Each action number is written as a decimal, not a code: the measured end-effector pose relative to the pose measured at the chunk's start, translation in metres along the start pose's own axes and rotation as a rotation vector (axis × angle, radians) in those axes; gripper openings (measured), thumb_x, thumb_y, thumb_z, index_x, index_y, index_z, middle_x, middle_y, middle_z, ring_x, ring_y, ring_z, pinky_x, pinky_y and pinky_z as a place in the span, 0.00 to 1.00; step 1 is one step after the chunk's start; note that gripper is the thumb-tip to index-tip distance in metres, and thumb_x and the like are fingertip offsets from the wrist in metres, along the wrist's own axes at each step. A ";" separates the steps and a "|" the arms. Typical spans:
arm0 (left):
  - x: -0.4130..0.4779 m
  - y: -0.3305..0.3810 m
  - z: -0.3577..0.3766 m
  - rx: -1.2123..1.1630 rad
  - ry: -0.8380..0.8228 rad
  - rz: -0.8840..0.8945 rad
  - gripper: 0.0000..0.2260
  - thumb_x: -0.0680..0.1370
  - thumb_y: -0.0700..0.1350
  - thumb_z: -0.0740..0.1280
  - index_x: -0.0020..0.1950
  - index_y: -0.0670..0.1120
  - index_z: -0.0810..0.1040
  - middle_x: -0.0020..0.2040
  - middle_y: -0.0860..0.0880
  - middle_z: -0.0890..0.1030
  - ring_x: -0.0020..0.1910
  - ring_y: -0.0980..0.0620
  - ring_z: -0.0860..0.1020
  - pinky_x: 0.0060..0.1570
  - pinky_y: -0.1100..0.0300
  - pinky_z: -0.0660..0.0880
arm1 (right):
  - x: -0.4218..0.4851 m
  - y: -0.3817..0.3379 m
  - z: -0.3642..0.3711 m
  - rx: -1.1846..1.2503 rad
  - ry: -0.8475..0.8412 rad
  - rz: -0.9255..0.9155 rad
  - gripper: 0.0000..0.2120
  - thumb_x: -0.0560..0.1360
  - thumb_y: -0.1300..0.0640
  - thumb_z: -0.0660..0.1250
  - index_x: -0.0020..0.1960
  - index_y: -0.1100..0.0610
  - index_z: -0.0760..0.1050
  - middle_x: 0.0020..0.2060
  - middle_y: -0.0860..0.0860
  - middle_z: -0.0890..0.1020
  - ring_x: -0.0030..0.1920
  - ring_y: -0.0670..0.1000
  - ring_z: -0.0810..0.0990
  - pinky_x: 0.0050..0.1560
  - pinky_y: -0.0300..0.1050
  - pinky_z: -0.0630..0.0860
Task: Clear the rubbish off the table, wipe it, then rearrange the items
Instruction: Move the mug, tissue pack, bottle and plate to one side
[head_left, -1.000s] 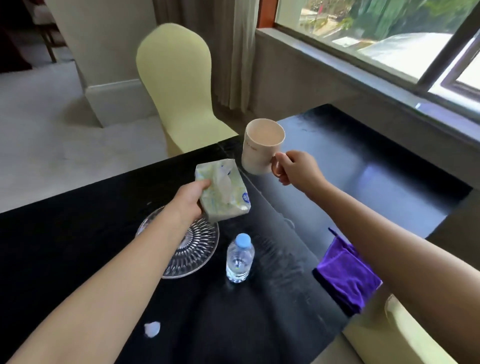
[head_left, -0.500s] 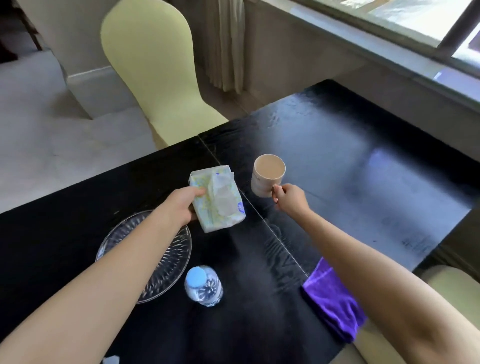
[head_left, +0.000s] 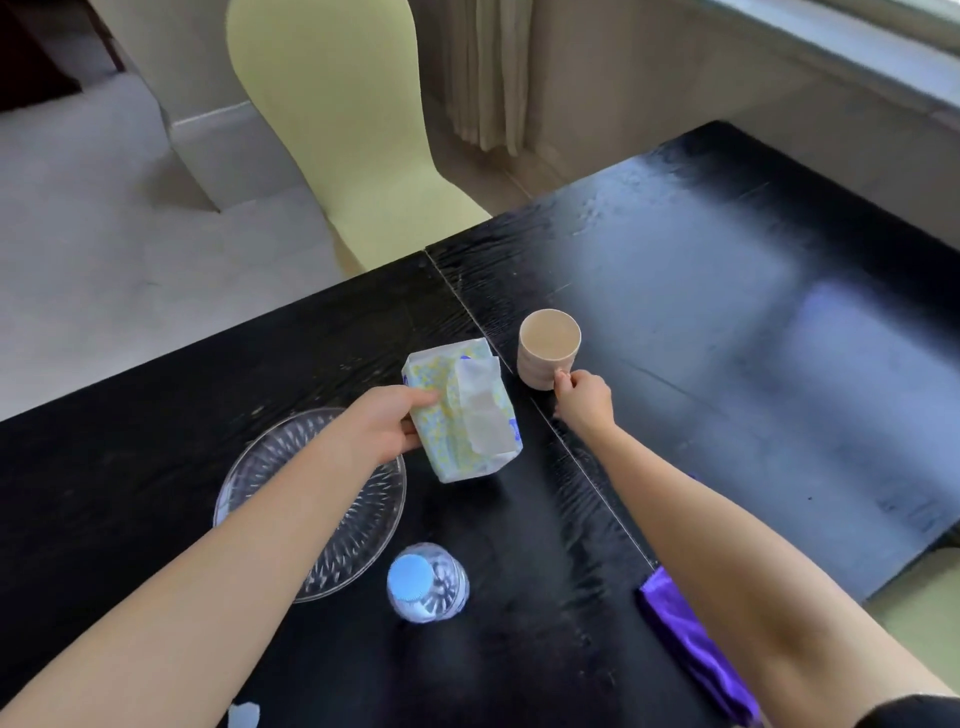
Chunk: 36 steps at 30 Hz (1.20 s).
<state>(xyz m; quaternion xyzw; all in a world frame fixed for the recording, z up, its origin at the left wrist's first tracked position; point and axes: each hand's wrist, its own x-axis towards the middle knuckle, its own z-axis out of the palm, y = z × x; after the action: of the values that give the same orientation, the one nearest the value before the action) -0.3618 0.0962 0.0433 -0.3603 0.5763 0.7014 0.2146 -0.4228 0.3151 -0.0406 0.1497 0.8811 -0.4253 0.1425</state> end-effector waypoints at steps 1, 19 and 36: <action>0.001 -0.001 0.000 -0.003 -0.002 -0.002 0.09 0.76 0.34 0.63 0.56 0.40 0.75 0.45 0.44 0.80 0.42 0.48 0.79 0.50 0.50 0.73 | 0.002 0.001 0.000 0.000 -0.001 0.003 0.15 0.80 0.50 0.53 0.45 0.59 0.70 0.52 0.65 0.80 0.51 0.63 0.80 0.56 0.53 0.76; -0.031 -0.002 0.019 -0.024 -0.193 0.112 0.08 0.76 0.35 0.65 0.53 0.43 0.76 0.46 0.47 0.81 0.43 0.51 0.80 0.40 0.57 0.77 | -0.094 -0.031 -0.019 0.549 -0.396 -0.223 0.08 0.66 0.55 0.70 0.45 0.53 0.78 0.37 0.43 0.81 0.40 0.42 0.79 0.42 0.35 0.76; -0.123 -0.093 -0.020 0.958 -0.166 0.779 0.10 0.76 0.41 0.66 0.53 0.53 0.80 0.51 0.61 0.79 0.53 0.68 0.74 0.52 0.79 0.65 | -0.081 0.064 -0.056 0.635 0.038 0.147 0.07 0.66 0.58 0.71 0.41 0.58 0.74 0.34 0.53 0.75 0.32 0.47 0.74 0.33 0.39 0.73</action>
<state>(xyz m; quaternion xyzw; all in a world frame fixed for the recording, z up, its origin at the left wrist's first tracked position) -0.2103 0.1139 0.0732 0.0683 0.8975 0.4175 0.1246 -0.3312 0.3859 -0.0222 0.2577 0.6937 -0.6647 0.1027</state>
